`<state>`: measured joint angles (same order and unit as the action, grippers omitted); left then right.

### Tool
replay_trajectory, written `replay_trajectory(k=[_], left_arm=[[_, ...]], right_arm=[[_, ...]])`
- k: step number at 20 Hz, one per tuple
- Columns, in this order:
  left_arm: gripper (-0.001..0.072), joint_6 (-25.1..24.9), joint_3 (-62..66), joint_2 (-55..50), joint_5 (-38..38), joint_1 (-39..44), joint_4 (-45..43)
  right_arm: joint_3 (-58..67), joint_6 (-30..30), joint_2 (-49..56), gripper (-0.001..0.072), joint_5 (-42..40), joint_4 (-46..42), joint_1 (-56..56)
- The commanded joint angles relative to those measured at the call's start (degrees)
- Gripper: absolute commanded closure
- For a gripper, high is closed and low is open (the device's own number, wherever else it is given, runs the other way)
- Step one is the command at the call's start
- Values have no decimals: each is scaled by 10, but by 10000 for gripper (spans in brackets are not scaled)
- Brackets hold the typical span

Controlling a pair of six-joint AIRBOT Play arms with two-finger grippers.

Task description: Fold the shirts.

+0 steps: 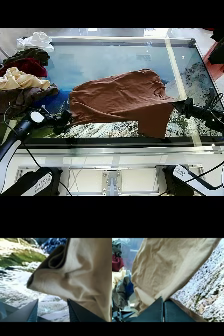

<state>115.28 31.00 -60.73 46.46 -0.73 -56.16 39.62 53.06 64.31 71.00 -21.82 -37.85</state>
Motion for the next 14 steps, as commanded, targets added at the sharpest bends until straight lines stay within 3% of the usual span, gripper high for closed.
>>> replay_trajectory(k=[1, 10, 14], left_arm=[[260, -43, -2, -17, 12, -7, 21], [261, -41, -2, -50, -55, -7, 13], [262, -42, -2, -79, -45, -7, 24]], right_arm=[[1, -7, 0, 684, 5, 17, 0], [1, -9, 0, 684, 13, 47, 0], [1, -15, 0, 684, 13, 78, 0]])
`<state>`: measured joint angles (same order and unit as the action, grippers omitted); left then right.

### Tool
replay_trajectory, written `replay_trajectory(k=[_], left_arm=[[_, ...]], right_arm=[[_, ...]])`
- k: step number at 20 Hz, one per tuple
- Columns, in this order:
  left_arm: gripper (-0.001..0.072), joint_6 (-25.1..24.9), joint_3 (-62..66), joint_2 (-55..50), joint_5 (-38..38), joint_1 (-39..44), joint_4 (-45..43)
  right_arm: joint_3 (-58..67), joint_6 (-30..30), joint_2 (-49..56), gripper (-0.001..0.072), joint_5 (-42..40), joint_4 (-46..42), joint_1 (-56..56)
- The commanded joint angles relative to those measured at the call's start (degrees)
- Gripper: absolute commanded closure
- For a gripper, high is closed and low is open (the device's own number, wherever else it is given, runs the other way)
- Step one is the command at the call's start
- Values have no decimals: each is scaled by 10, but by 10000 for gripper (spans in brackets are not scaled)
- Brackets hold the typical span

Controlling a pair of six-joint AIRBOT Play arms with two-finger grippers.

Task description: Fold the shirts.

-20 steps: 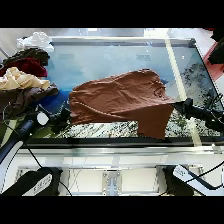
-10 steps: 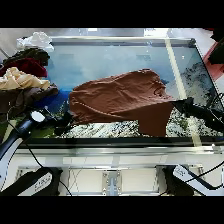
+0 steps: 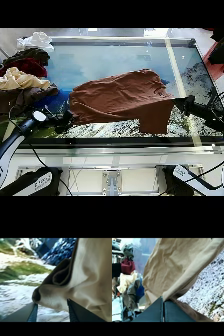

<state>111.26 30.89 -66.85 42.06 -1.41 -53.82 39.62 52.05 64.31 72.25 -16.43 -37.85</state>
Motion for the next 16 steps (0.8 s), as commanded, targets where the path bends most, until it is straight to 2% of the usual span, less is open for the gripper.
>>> replay_trajectory(k=[1, 3, 4, 7, 9, 11, 12, 13, 15, 16], left_arm=[[262, -3, -1, -27, 3, 0, 1], [265, -3, -1, -31, -10, 0, 2], [296, -3, -1, -31, -24, 0, 3], [578, -3, -1, -31, -60, 0, 20], [690, -5, -1, -31, -83, 0, 30], [691, -50, 0, -31, -101, 0, 80], [692, -114, 3, -29, -102, 0, 155], [692, -208, 14, -24, -92, 0, 254], [692, -457, 54, 5, -30, 0, 489], [693, -562, 84, 30, 16, 0, 586]], right_arm=[[1, -8, 0, 684, 2, 32, 0], [1, -10, 0, 684, 3, 42, 0], [1, -11, 0, 684, 3, 45, 0], [1, -11, 0, 684, 3, 47, 0], [1, -11, 0, 684, 3, 47, 0], [1, -11, 0, 684, 5, 49, 0], [1, -11, 0, 685, 15, 55, 0], [1, -11, -1, 685, 36, 75, 0], [1, -12, -23, 686, 79, 110, 0], [1, -4, -47, 686, 91, 113, 0]])
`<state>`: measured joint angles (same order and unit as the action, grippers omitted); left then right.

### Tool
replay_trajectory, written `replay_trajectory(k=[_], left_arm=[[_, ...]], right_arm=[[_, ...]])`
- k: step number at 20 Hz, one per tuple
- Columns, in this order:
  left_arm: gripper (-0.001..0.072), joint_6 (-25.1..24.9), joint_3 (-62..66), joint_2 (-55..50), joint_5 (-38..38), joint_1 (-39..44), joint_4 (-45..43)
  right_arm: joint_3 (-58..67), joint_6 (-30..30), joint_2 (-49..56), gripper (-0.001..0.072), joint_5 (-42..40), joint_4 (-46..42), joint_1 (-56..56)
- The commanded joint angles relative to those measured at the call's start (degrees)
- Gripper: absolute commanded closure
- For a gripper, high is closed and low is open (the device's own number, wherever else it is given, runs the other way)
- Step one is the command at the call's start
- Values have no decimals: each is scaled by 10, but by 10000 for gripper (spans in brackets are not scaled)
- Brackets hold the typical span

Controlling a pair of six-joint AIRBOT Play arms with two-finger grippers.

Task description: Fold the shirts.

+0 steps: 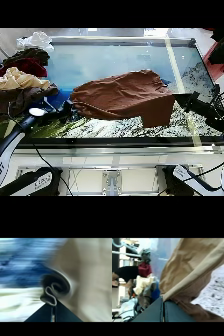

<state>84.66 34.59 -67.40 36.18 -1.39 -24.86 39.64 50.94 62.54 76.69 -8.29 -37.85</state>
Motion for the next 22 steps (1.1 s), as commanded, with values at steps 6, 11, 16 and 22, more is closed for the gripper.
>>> replay_trajectory(k=[6, 11, 16, 22], left_arm=[[693, -340, 253, 252, 46, 0, 179], [694, -108, 402, 397, -23, 0, -272], [695, 92, 507, 383, 105, 0, -636], [694, 127, 412, 201, 271, 0, -671]], right_arm=[[114, 115, -277, 687, 74, 6, -35], [365, 138, -369, 688, -6, -4, -103], [511, 188, -352, 689, -45, -178, -126], [378, 131, -253, 689, -18, -154, -121]])
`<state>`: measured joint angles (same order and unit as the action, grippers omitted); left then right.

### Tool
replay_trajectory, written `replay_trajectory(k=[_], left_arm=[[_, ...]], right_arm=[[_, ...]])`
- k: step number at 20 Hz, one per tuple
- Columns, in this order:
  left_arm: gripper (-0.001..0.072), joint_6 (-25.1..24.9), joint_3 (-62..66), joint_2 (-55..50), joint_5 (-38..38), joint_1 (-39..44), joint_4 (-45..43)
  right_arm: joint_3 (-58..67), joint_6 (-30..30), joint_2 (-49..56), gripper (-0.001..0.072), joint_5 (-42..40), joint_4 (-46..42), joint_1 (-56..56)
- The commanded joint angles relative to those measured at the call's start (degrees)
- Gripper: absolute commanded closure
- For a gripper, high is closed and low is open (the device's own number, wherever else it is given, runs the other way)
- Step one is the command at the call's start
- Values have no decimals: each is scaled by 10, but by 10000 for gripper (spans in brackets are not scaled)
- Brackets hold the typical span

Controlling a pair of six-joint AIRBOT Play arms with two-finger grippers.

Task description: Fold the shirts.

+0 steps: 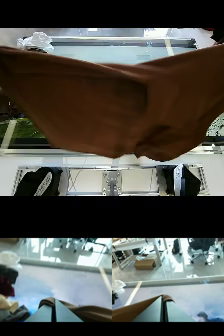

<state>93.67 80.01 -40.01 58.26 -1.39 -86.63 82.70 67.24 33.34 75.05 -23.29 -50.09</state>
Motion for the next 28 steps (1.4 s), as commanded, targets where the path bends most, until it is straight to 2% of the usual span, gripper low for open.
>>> replay_trajectory(k=[1, 3, 5, 7, 8, 11, 13, 16, 25, 28], left_arm=[[694, 43, -70, -107, 30, 1, -39], [694, 57, -111, -161, -35, 8, -14], [694, 75, -115, -198, -95, 30, -12], [694, 80, -115, -217, -175, 52, -12], [694, 88, -115, -228, -209, 58, -14], [694, 106, -115, -276, -250, 57, -37], [694, 128, -115, -307, -280, 57, -57], [694, 146, -115, -335, -319, 57, -63], [694, 172, -115, -409, -360, 57, -62], [693, 198, -115, -433, -424, 57, -62]], right_arm=[[-88, -53, 58, 689, -9, 13, 18], [-157, -79, 106, 689, -35, 10, 99], [-212, -86, 163, 689, -99, -48, 236], [-235, -79, 221, 689, -232, -140, 376], [-235, -57, 251, 690, -303, -181, 430], [-231, -40, 338, 691, -474, -208, 499], [-215, -38, 379, 690, -497, -205, 490], [-192, -36, 403, 690, -490, -205, 457], [-188, -36, 431, 690, -516, -226, 422], [-188, -37, 476, 690, -538, -208, 423]])
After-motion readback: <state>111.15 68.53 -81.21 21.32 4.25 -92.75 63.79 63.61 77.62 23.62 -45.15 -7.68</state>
